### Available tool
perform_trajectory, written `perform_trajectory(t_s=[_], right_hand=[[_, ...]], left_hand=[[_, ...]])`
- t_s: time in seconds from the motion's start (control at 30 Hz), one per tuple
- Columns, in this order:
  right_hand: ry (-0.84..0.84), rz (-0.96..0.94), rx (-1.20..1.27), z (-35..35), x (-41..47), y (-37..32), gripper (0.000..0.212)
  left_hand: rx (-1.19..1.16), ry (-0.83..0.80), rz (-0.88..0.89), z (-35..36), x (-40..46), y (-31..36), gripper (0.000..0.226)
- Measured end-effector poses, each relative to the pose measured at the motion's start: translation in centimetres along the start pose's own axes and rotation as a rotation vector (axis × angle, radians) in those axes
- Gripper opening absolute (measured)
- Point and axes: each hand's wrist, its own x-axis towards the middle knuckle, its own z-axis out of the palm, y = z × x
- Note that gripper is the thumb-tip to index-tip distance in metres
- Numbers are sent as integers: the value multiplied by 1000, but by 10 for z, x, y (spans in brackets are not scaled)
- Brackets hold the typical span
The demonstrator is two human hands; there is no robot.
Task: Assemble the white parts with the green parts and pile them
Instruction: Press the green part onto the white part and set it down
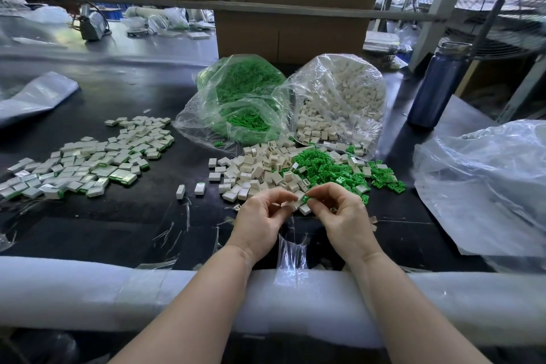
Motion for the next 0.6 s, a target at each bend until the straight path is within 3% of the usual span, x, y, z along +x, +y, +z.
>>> perform_trajectory(t_s=[0.6], right_hand=[[-71,65,71,1,0,-2,18]], left_hand=[[-137,-73,-47,-2,-2,5,11]])
